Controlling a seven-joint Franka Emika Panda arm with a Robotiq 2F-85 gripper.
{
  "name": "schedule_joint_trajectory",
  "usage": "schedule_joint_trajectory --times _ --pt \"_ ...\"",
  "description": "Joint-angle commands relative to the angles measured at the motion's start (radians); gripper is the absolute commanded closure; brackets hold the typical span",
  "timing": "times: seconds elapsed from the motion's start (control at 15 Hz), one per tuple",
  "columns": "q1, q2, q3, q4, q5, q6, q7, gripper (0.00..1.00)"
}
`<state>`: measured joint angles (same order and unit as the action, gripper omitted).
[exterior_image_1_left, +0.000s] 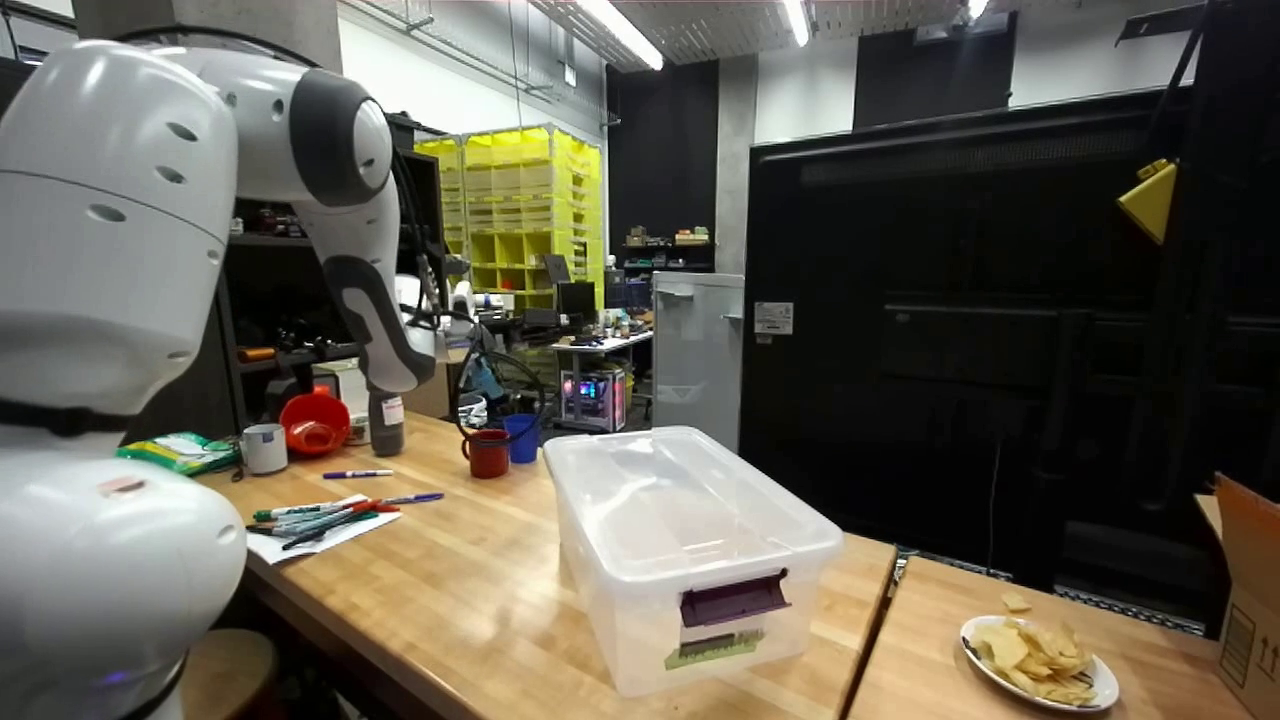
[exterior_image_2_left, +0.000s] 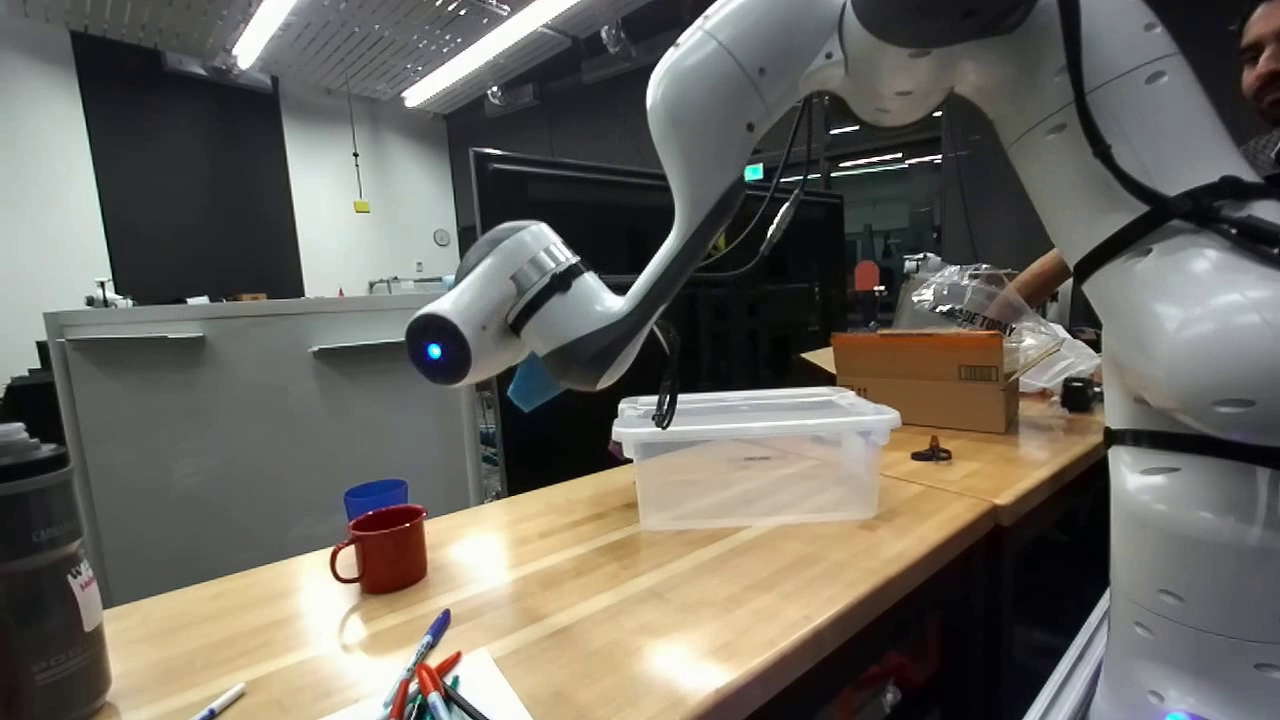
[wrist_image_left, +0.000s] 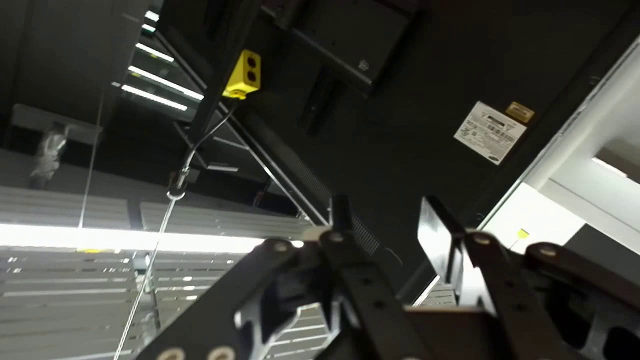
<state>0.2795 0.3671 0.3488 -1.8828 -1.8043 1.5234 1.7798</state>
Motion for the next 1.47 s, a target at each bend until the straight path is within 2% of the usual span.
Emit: schedule_joint_trajectory --times 0.0,0.4,0.67,0.73,0.8,0.87,0.93,1.0,1.07,1.13,1.2,1.27,1.4 --pt "-0.062 -0.147 -0.009 -0.07 0.093 0.266 -0.003 0.84" --pt "-0.149 -0.228 -0.096 -0.058 0.317 0.725 -0.059 0.84" --pt "-0.187 -0.213 -0.156 -0.062 0.587 0.924 -0.2 0.84" --pt "-0.193 -0.209 -0.166 -0.068 0.672 0.95 -0.251 0.84" --pt "-0.224 -0.209 -0.146 -0.079 0.76 0.959 -0.303 0.84" --pt "-0.215 -0.214 -0.162 -0.092 0.856 0.961 -0.361 0.84" --pt "-0.253 -0.223 -0.124 -0.108 0.944 0.94 -0.404 0.84" --pt "-0.243 -0.247 -0.13 -0.121 1.036 0.905 -0.453 0.84" --pt "-0.199 -0.262 -0.175 -0.128 1.097 0.883 -0.482 0.84" --pt "-0.186 -0.285 -0.182 -0.138 1.128 0.847 -0.493 0.6" --pt "-0.172 -0.3 -0.19 -0.139 1.147 0.81 -0.501 0.43" --pt "-0.159 -0.324 -0.194 -0.146 1.149 0.765 -0.498 0.35" --pt "-0.139 -0.353 -0.19 -0.142 1.153 0.676 -0.5 0.27"
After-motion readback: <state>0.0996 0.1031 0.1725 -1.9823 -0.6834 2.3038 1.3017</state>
